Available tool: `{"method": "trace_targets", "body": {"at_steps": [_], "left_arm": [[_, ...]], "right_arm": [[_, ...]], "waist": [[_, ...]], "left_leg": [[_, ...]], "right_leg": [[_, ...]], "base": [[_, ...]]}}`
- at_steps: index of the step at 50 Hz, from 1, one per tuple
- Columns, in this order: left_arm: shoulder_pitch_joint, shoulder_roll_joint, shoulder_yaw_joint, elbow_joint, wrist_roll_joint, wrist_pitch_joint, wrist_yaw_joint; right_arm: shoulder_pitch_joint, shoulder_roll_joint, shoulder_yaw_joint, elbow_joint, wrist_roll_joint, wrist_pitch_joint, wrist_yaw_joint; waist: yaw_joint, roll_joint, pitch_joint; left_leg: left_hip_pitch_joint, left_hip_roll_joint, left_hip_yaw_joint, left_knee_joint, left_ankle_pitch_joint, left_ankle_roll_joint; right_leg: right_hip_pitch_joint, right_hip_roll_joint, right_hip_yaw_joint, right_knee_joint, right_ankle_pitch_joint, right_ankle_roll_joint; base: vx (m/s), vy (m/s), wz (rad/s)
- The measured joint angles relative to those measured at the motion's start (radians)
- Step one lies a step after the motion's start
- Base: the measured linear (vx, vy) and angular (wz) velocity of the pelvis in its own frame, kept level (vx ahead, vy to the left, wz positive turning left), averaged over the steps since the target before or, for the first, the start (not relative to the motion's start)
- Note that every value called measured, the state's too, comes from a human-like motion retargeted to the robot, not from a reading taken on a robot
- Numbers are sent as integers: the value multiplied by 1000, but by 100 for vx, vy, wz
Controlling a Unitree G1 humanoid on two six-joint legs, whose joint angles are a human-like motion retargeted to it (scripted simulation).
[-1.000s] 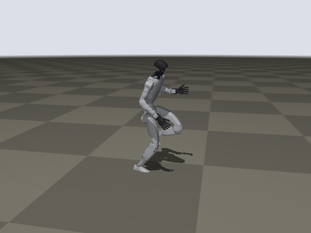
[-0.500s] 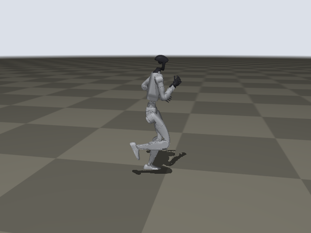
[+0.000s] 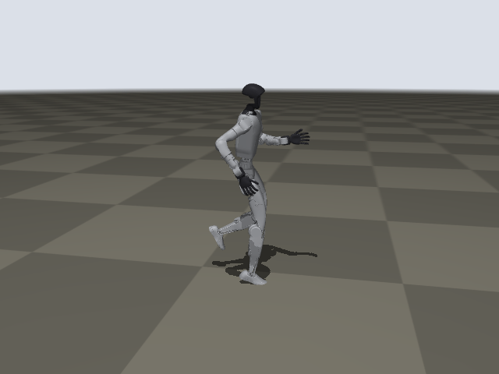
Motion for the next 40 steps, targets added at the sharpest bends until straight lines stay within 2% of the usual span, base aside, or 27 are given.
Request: {"method": "trace_targets", "body": {"at_steps": [2,4,5,7,8,9,10,12,13,15,17,18,20,22,23,25,27,28,30,32,33,34,35,37,38,40], "left_arm": [[94,8,28,-49,-11,15,10],[181,31,96,-135,-21,0,31],[225,44,141,-179,-31,-12,42],[319,72,236,-238,-93,-40,43],[379,92,260,-261,-122,-56,32],[443,126,277,-286,-146,-70,19],[509,168,291,-313,-168,-82,5],[657,279,330,-356,-216,-93,-34],[726,323,347,-358,-238,-95,-59],[841,379,374,-324,-261,-95,-109],[915,399,401,-267,-261,-93,-130],[940,401,414,-242,-261,-89,-129],[980,395,428,-206,-268,-75,-125],[1080,370,422,-249,-237,-65,-108],[1083,367,408,-253,-214,-53,-99],[933,383,334,-141,-171,-26,-102],[881,381,280,-107,-95,0,-122],[857,371,267,-101,-57,8,-128],[772,334,252,-110,-9,10,-103],[554,273,209,-112,22,13,-26],[394,244,174,-99,48,17,14],[225,214,133,-79,83,17,41],[50,185,89,-57,123,15,60],[-214,138,27,-26,203,9,85],[-293,131,13,-23,230,6,92],[-364,147,5,-40,234,3,83]], "right_arm": [[-119,30,29,64,-80,16,-49],[-355,79,110,162,-133,-15,-182],[-499,108,160,210,-157,-37,-263],[-853,183,288,270,-235,-53,-364],[-994,225,337,254,-280,-51,-365],[-1112,271,377,219,-322,-51,-351],[-1219,321,411,174,-363,-52,-329],[-1364,427,460,51,-430,-49,-312],[-1425,468,484,-15,-460,-43,-306],[-1539,524,536,-141,-502,-25,-281],[-1651,546,602,-252,-540,-19,-264],[-1704,551,636,-304,-561,-22,-265],[-1769,561,688,-403,-585,-43,-264],[-1711,605,730,-449,-580,-71,-256],[-1653,605,738,-472,-564,-91,-250],[-1521,544,713,-518,-503,-128,-223],[-1343,511,688,-508,-491,-140,-190],[-1269,498,673,-490,-501,-144,-180],[-1161,481,643,-436,-539,-147,-192],[-1093,461,585,-362,-613,-151,-238],[-1059,440,535,-328,-639,-153,-256],[-1003,408,470,-314,-630,-165,-262],[-935,371,397,-310,-604,-181,-262],[-748,263,265,-383,-514,-227,-235],[-642,190,206,-442,-469,-252,-213],[-418,26,74,-565,-359,-273,-142]], "waist": [[38,14,52],[91,48,150],[128,59,211],[213,42,310],[261,30,332],[310,14,326],[359,-3,306],[455,-46,218],[499,-71,174],[581,-138,90],[637,-191,24],[652,-196,3],[661,-165,-33],[645,-98,-68],[631,-65,-65],[621,-10,-29],[623,23,-48],[619,19,-63],[578,-13,-37],[507,-45,61],[463,-42,123],[413,-29,182],[361,-11,239],[263,18,260],[211,33,233],[117,64,141]], "left_leg": [[-135,15,10,335,-159,39],[-320,19,-5,654,-285,26],[-420,11,-2,786,-336,4],[-647,23,43,903,-388,-20],[-742,43,61,910,-400,-17],[-823,64,73,885,-398,-12],[-898,85,83,846,-389,-5],[-966,126,106,684,-335,-3],[-967,150,131,577,-304,0],[-926,191,213,330,-228,0],[-856,174,254,62,-106,-34],[-813,147,239,-69,-38,-65],[-694,91,158,-316,85,-138],[-509,79,75,-550,189,-192],[-405,80,42,-671,250,-211],[-197,92,-10,-924,409,-255],[-27,120,-50,-1125,495,-313],[20,121,-59,-1163,434,-313],[87,86,-39,-1130,118,-226],[28,57,-29,-867,-200,-89],[-34,63,-53,-689,-300,-47],[-68,69,-83,-568,-351,-55],[-88,76,-117,-475,-379,-88],[-31,86,-148,-494,-385,-141],[16,95,-159,-547,-371,-150],[117,108,-164,-701,-251,-168]], "right_leg": [[120,34,-31,19,-336,-97],[131,103,-11,198,-613,-208],[103,134,21,339,-719,-256],[33,154,98,570,-806,-254],[38,149,126,609,-822,-231],[64,135,151,600,-830,-219],[101,117,174,566,-833,-211],[205,68,190,393,-726,-202],[256,39,194,289,-629,-190],[319,-32,201,105,-361,-126],[320,-72,204,14,-110,-49],[315,-66,204,20,-61,-38],[296,-15,164,141,-94,-81],[293,45,83,319,-152,-146],[292,76,41,424,-183,-177],[257,137,-20,672,-259,-244],[135,206,-33,987,-379,-314],[32,235,-31,1175,-447,-337],[-186,286,-20,1552,-570,-329],[-434,356,-39,1862,-669,-283],[-567,390,-82,1962,-703,-271],[-685,403,-122,2005,-729,-258],[-794,404,-162,2020,-751,-246],[-957,412,-163,1925,-779,-217],[-1012,414,-155,1851,-775,-204],[-1066,389,-148,1677,-731,-202]], "base": [[91,-22,-98],[74,-16,-156],[66,-8,-219],[71,0,-231],[89,5,-182],[102,6,-133],[113,8,-76],[122,10,-22],[125,14,0],[126,18,-2],[127,21,-15],[128,23,-19],[131,25,-22],[133,27,-11],[131,26,27],[127,23,39],[119,22,-18],[106,21,-32],[91,18,-2],[71,8,78],[66,2,152],[68,1,198],[80,3,191],[96,5,126],[110,5,45],[118,3,-16]]}}
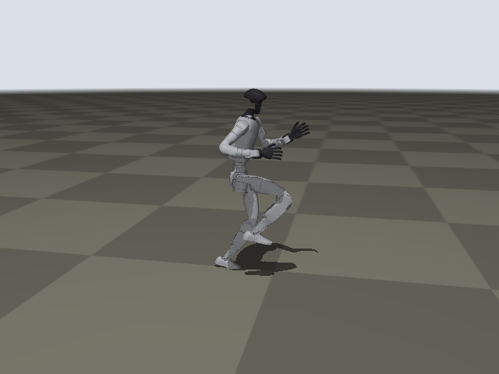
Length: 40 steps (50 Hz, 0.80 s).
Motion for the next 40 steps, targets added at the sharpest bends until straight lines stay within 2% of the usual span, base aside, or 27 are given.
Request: {"method": "trace_targets", "body": {"at_steps": [3,5,7,10,12,15,17,18,20,22,23,25,27,30,32,33,35,37,38,40], "left_arm": [[35,56,-20,-39,-82,-4,-47],[47,90,-55,-37,-124,-12,-74],[97,127,-103,-76,-153,-17,-87],[151,142,-119,-97,-233,-29,-106],[225,138,-79,-96,-275,-40,-124],[331,121,17,-74,-304,-45,-161],[443,142,76,-122,-358,-57,-149],[501,150,117,-155,-381,-51,-149],[637,136,241,-221,-405,-30,-165],[772,74,357,-228,-455,-39,-171],[831,39,395,-215,-496,-50,-173],[934,16,411,-185,-553,-68,-175],[1010,71,409,-173,-568,-81,-178],[1135,188,385,-174,-579,-83,-215],[1187,271,324,-162,-563,-92,-220],[1199,306,285,-145,-549,-101,-209],[1219,347,217,-99,-518,-114,-181],[1264,335,192,-77,-490,-100,-162],[1334,321,198,-105,-462,-98,-158],[1401,293,220,-149,-419,-82,-163]], "right_arm": [[282,-154,-174,-48,138,43,101],[420,-198,-264,-14,172,86,164],[606,-176,-333,-32,152,121,193],[726,-121,-357,-5,142,175,211],[703,-114,-319,59,62,187,175],[522,-145,-214,250,-119,176,101],[410,-119,-130,333,-155,185,-2],[331,-87,-85,390,-181,194,-50],[75,-2,17,559,-224,210,-159],[-277,81,110,702,-254,235,-233],[-459,108,157,734,-276,247,-244],[-763,113,254,698,-305,249,-223],[-1037,72,361,598,-310,244,-197],[-1340,9,482,436,-313,242,-183],[-1475,2,555,342,-317,251,-186],[-1546,11,608,302,-332,261,-193],[-1703,52,726,228,-379,269,-222],[-1796,130,797,160,-408,271,-232],[-1789,186,809,129,-391,259,-240],[-1711,271,793,65,-342,221,-256]], "waist": [[-110,57,-129],[-160,84,-190],[-166,62,-248],[-152,17,-275],[-143,-6,-253],[-104,-19,-194],[-47,-6,-158],[-13,16,-124],[58,58,-6],[139,44,141],[179,26,205],[274,-15,251],[360,-59,229],[437,-113,122],[470,-163,38],[478,-193,-4],[474,-232,-87],[445,-213,-165],[447,-181,-201],[464,-117,-233]], "left_leg": [[116,20,5,-251,422,-64],[128,24,11,-314,628,-90],[110,3,64,-228,599,-54],[50,-46,142,45,498,-6],[16,-69,186,271,450,30],[-86,-59,252,697,271,132],[-238,-34,230,1015,109,176],[-331,-22,197,1172,30,179],[-519,-7,139,1426,-101,150],[-705,20,147,1537,-164,116],[-789,30,155,1550,-181,99],[-947,31,165,1524,-195,65],[-1058,56,187,1442,-157,67],[-1118,79,230,1240,-54,74],[-1074,57,276,1058,-6,74],[-1040,32,301,954,29,79],[-949,-43,321,722,148,79],[-806,-127,266,447,317,58],[-705,-132,226,316,387,37],[-485,-111,142,41,510,-16]], "right_leg": [[67,-96,-36,-309,132,-51],[157,-115,-14,-547,273,-21],[309,-115,82,-825,428,50],[614,-178,216,-1303,623,112],[843,-261,235,-1605,728,127],[1102,-367,133,-1851,903,209],[1206,-328,138,-1835,649,141],[1235,-283,149,-1781,453,62],[1185,-188,191,-1480,138,-89],[1082,-147,259,-1126,-1,-104],[1069,-148,286,-1030,-36,-75],[1091,-173,353,-952,-115,-44],[1133,-231,373,-976,-123,-3],[1243,-308,354,-1194,32,22],[1327,-356,337,-1402,251,53],[1352,-382,324,-1486,388,88],[1367,-404,300,-1572,587,153],[1329,-343,295,-1471,556,133],[1308,-299,278,-1385,533,115],[1239,-240,178,-1154,471,58]], "base": [[124,-3,-24],[125,-8,25],[124,-11,34],[123,-12,18],[124,-11,-3],[118,-11,-53],[101,-10,-102],[85,-6,-138],[67,-1,-195],[54,8,-255],[61,16,-238],[75,22,-174],[87,23,-50],[94,23,76],[102,23,126],[105,23,139],[106,21,154],[106,16,126],[108,13,36],[107,11,-15]]}}
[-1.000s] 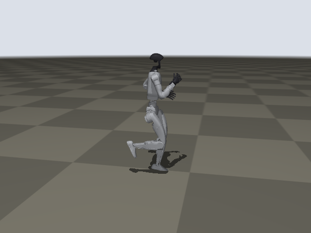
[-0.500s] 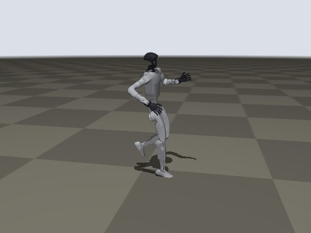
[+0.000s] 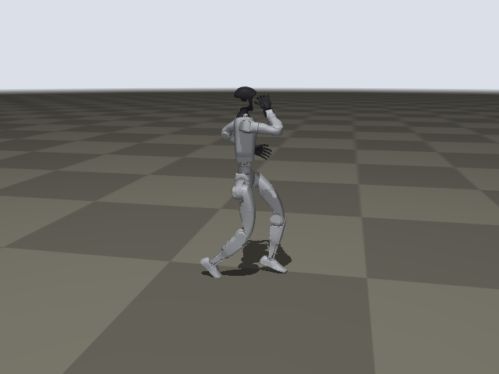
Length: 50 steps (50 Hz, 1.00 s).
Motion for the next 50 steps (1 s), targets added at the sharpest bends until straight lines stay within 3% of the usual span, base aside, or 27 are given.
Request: {"method": "trace_targets", "body": {"at_steps": [3,5,7,10,12,14,16,18,20,22,23,25,26,28,30,31,32,35,37,40,41,43,45,48,50], "left_arm": [[-113,-30,-5,53,42,33,-29],[-147,-76,23,47,98,42,-25],[-210,-150,77,5,113,38,-1],[-519,-281,44,-23,140,26,119],[-868,-339,-72,25,191,32,198],[-1171,-365,-166,61,234,34,222],[-1353,-355,-216,65,267,22,209],[-1419,-328,-249,42,282,10,196],[-1405,-312,-284,5,272,3,184],[-1365,-302,-304,-37,217,-21,131],[-1346,-301,-318,-55,200,-12,98],[-1297,-298,-328,-111,175,-3,52],[-1268,-302,-324,-131,160,-1,41],[-1256,-332,-295,-115,113,-6,21],[-1183,-357,-262,-109,77,-6,7],[-1109,-371,-234,-125,74,7,-1],[-1040,-385,-208,-141,72,12,-4],[-877,-418,-117,-193,101,-15,40],[-813,-414,-41,-203,90,-20,60],[-674,-346,50,-195,9,-50,55],[-606,-299,65,-203,-2,-64,60],[-466,-196,94,-219,-30,-78,68],[-342,-95,115,-217,-80,-77,62],[-194,21,122,-159,-143,-58,40],[-83,93,138,-125,-149,-51,25]], "right_arm": [[267,9,-99,-124,25,-71,41],[504,32,-151,-128,-3,-129,56],[743,47,-245,-45,-68,-162,26],[1023,63,-436,216,-121,-132,-61],[1202,49,-568,327,13,-136,-64],[1412,-19,-661,301,122,-175,-60],[1614,-150,-719,197,173,-221,1],[1785,-300,-791,85,247,-238,126],[1944,-395,-877,10,332,-217,221],[2098,-429,-973,-24,352,-196,252],[2165,-430,-999,-34,333,-173,270],[2282,-426,-1052,-63,290,-140,294],[2311,-424,-1065,-70,278,-124,306],[2243,-457,-1055,2,281,-90,350],[2157,-503,-1015,65,253,-78,429],[2114,-523,-989,97,226,-82,464],[2058,-540,-952,135,205,-85,474],[1734,-537,-733,364,176,-82,292],[1419,-435,-579,550,156,-71,169],[1031,-233,-448,605,176,-67,109],[951,-176,-424,543,190,-75,109],[801,-73,-366,408,182,-70,109],[652,4,-305,286,146,-46,96],[494,53,-216,156,188,-17,83],[434,49,-149,89,221,-25,75]], "waist": [[67,31,11],[84,47,-9],[15,53,24],[-170,59,162],[-273,101,244],[-336,127,263],[-402,137,220],[-497,156,154],[-590,184,83],[-666,186,38],[-639,185,-6],[-629,137,-36],[-629,102,-26],[-623,62,33],[-613,38,76],[-606,44,91],[-596,55,114],[-544,113,247],[-466,110,354],[-337,51,442],[-298,36,428],[-216,15,374],[-123,-8,304],[1,-60,173],[43,-87,70]], "left_leg": [[344,66,-9,-443,189,-53],[480,114,8,-566,201,-52],[546,108,-31,-498,-83,-9],[454,79,-150,-103,-590,136],[344,93,-237,167,-696,121],[358,115,-265,206,-710,61],[458,136,-256,89,-674,46],[556,157,-248,-74,-531,19],[617,170,-253,-230,-272,-33],[650,155,-264,-318,-10,-103],[619,149,-227,-311,66,-91],[582,102,-150,-196,70,-37],[569,70,-115,-86,23,-1],[514,17,-78,203,-98,69],[400,-47,-65,545,-215,145],[320,-66,-53,727,-266,174],[235,-76,-42,909,-322,196],[-67,-33,-26,1418,-538,219],[-315,-6,-10,1592,-644,231],[-609,-30,10,1554,-651,208],[-658,-32,13,1483,-628,203],[-711,-26,20,1314,-568,202],[-681,20,49,1111,-475,201],[-557,107,133,790,-329,197],[-465,92,130,583,-261,152]], "right_leg": [[-162,-12,-132,439,-143,-120],[-334,74,-122,761,-226,-158],[-508,163,-140,1093,-314,-138],[-783,185,-254,1507,-474,-109],[-973,204,-319,1582,-524,-88],[-1099,215,-296,1513,-544,-61],[-1148,227,-232,1347,-542,-22],[-1125,195,-194,1113,-513,-5],[-1049,93,-214,832,-436,-43],[-918,-19,-248,529,-267,-35],[-869,10,-221,325,-160,-37],[-700,10,-123,-56,28,20],[-585,-15,-71,-230,97,53],[-372,-56,-5,-506,226,107],[-221,-95,15,-622,335,135],[-167,-93,18,-612,332,128],[-119,-82,22,-587,270,105],[-77,7,32,-350,-239,-60],[-175,61,104,-30,-446,-134],[-217,29,183,238,-554,-76],[-176,-6,185,217,-558,-61],[-80,-60,190,112,-507,-46],[21,-99,214,-63,-356,-32],[128,-152,238,-365,34,54],[145,-160,191,-459,190,99]], "base": [[101,10,-30],[90,7,9],[79,4,142],[62,-6,281],[63,-18,267],[84,-15,119],[103,-9,3],[111,-8,-15],[115,-14,15],[115,-21,6],[105,-25,-86],[107,-23,-72],[111,-19,-34],[109,-15,-55],[101,-10,-89],[95,-6,-118],[90,-4,-144],[78,0,-182],[64,9,-236],[78,20,-169],[95,21,-50],[100,18,9],[102,16,7],[106,19,2],[108,24,25]]}}
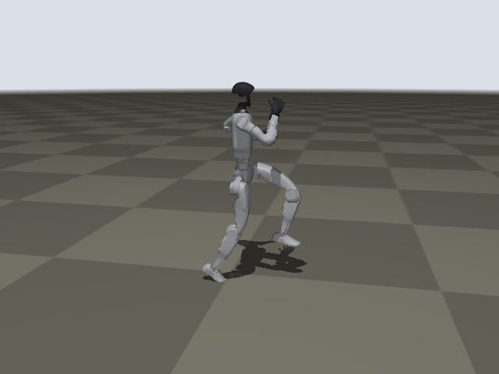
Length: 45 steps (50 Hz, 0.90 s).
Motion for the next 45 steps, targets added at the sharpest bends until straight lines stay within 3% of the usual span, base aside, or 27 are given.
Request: {"method": "trace_targets", "body": {"at_steps": [3,5,7,10,12,15,17,18,20,22,24,26,28,31,35,37,39,40,42,43,45], "left_arm": [[202,33,52,-29,22,8,-23],[283,17,59,-66,73,20,-35],[128,16,-44,49,143,25,-64],[13,-19,-151,139,298,47,-127],[-69,-65,-179,170,318,55,-131],[-345,-121,-239,191,276,79,-62],[-693,-113,-345,233,291,93,-32],[-853,-119,-414,251,322,81,-16],[-1077,-142,-521,250,377,45,46],[-1162,-141,-550,224,389,32,82],[-1163,-135,-548,208,368,47,70],[-1124,-127,-545,190,343,56,41],[-1108,-102,-554,160,331,54,16],[-1087,-47,-553,66,316,51,-7],[-1006,-80,-482,1,275,46,-4],[-1042,-156,-478,72,261,20,-12],[-1029,-180,-483,87,251,9,-19],[-1026,-189,-488,89,244,5,-25],[-1017,-212,-464,77,233,20,-28],[-1009,-232,-429,73,233,31,-26],[-939,-307,-327,80,222,39,-13]], "right_arm": [[-12,-4,69,-94,23,-31,9],[100,-1,51,-176,66,-76,39],[281,-47,-27,-246,113,-122,87],[550,-65,-94,-196,91,-139,127],[679,-71,-147,-94,20,-132,120],[828,-33,-254,132,-131,-96,-34],[918,21,-383,305,-102,-93,-153],[979,21,-453,348,-38,-118,-172],[1136,-52,-563,300,62,-173,-157],[1317,-210,-656,155,110,-197,-74],[1518,-358,-768,49,189,-187,43],[1705,-456,-874,10,286,-160,167],[1851,-512,-958,10,347,-114,289],[2056,-501,-1014,-16,338,-64,378],[2106,-485,-935,42,429,40,476],[1951,-484,-821,234,542,98,531],[1871,-418,-725,379,562,129,557],[1836,-384,-688,446,546,134,556],[1773,-299,-667,571,466,119,495],[1696,-243,-660,670,423,93,419],[1433,-164,-632,894,321,59,204]], "waist": [[-16,33,-95],[-38,81,-93],[-23,120,-44],[-18,139,-71],[-70,121,-38],[-213,66,171],[-335,108,326],[-380,139,356],[-470,174,354],[-551,188,276],[-600,215,155],[-645,253,39],[-669,265,-30],[-667,212,-56],[-685,178,-6],[-726,157,39],[-714,117,68],[-691,100,76],[-601,108,110],[-548,143,161],[-456,192,287]], "left_leg": [[233,-10,-69,-304,125,-65],[450,13,-105,-520,210,-113],[669,44,-100,-769,342,-183],[870,87,-56,-1071,538,-294],[950,43,-74,-1096,276,-229],[948,-62,-132,-816,-208,45],[852,-32,-240,-463,-346,31],[832,-3,-271,-379,-362,-27],[882,32,-308,-381,-368,-106],[975,40,-339,-521,-291,-127],[1041,43,-370,-710,-92,-145],[1062,53,-412,-867,183,-195],[1035,53,-427,-905,363,-241],[929,27,-323,-652,313,-205],[701,83,-153,-38,140,-60],[572,53,-149,265,47,-3],[452,-8,-146,541,-54,-1],[374,-39,-126,672,-105,-3],[199,-25,-21,863,-195,37],[121,-2,-17,936,-244,22],[2,31,7,983,-341,16]], "right_leg": [[-10,55,-164,135,-64,-72],[-16,104,-263,325,-138,-138],[-105,136,-314,629,-247,-230],[-434,277,-266,1157,-379,-312],[-680,363,-248,1478,-467,-271],[-991,417,-247,1821,-624,-198],[-1154,431,-328,1854,-667,-140],[-1233,427,-352,1832,-679,-132],[-1337,430,-353,1755,-684,-115],[-1384,431,-334,1650,-668,-127],[-1398,382,-346,1518,-635,-184],[-1376,286,-392,1368,-547,-227],[-1315,254,-386,1190,-415,-204],[-1104,283,-227,862,-219,-84],[-674,245,14,289,47,30],[-446,159,93,20,189,77],[-255,72,64,-164,268,78],[-188,26,31,-214,270,78],[-137,-27,8,-155,-109,-19],[-151,7,-9,-43,-292,-76],[-289,88,29,343,-518,-141]], "base": [[108,25,24],[104,22,22],[95,18,3],[82,19,-38],[70,21,26],[52,10,181],[54,-3,310],[67,-2,250],[79,-1,152],[84,-3,44],[83,-6,8],[80,-9,45],[72,-13,73],[66,-15,93],[67,-16,131],[76,-32,219],[74,-41,154],[61,-24,72],[47,-10,-4],[33,-11,-78],[20,-8,-114]]}}
